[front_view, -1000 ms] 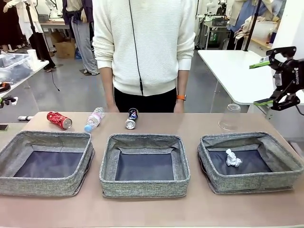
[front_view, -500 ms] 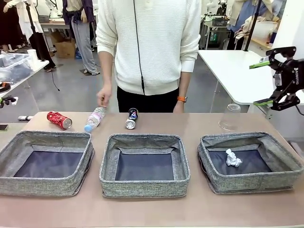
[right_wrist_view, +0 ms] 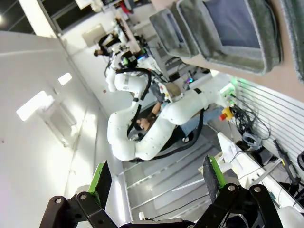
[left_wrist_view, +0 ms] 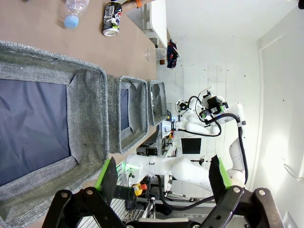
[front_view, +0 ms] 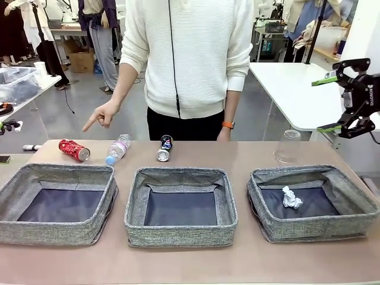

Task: Sort the waste into the appropriate baskets.
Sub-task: Pick up the waste item pointed out by the person.

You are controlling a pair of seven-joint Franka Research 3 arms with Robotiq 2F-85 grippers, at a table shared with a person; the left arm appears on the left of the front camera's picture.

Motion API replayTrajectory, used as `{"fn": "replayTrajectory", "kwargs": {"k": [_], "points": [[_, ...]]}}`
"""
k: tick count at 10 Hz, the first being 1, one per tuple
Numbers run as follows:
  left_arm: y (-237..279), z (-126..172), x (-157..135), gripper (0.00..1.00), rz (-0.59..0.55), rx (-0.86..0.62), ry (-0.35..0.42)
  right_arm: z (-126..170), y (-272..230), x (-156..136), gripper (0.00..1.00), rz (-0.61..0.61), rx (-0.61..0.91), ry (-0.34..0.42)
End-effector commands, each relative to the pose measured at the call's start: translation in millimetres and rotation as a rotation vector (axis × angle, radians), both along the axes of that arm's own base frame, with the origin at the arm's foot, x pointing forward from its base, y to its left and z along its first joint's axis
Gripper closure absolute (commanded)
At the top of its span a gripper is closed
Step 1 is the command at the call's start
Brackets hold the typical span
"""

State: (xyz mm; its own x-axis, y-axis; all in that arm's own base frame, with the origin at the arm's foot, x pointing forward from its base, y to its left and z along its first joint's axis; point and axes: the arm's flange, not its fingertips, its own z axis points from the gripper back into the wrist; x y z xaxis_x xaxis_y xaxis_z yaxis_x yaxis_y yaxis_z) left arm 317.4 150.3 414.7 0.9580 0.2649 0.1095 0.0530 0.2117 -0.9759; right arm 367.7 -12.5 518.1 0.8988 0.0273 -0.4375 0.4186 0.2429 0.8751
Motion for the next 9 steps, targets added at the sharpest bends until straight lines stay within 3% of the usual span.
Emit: {"fn": "replayTrajectory", "kwargs": {"k": [1, 4, 6, 7, 9], "points": [[-0.5, 0.5, -0.9, 0.00, -0.008, -0.006, -0.021, 4.1, 0.4, 0.2, 0.00, -0.003, 0.018, 0.011], [0.0, 0.0, 0.0, 0.00, 0.000, 0.000, 0.000, 4.1, 0.4, 0.2, 0.00, -0.003, 0.018, 0.011], [-19.6, 7.2, 15.7, 0.00, 0.152, 0.406, -0.046, 4.1, 0.4, 0.2, 0.00, -0.003, 0.018, 0.011], [-29.2, 22.1, 32.2, 0.00, 0.250, 0.577, -0.141, 4.1, 0.4, 0.2, 0.00, -0.003, 0.018, 0.011], [-54.0, 46.7, 66.1, 0.00, 0.215, 0.827, -0.189, 4.1, 0.4, 0.2, 0.00, -0.003, 0.018, 0.011]]}}
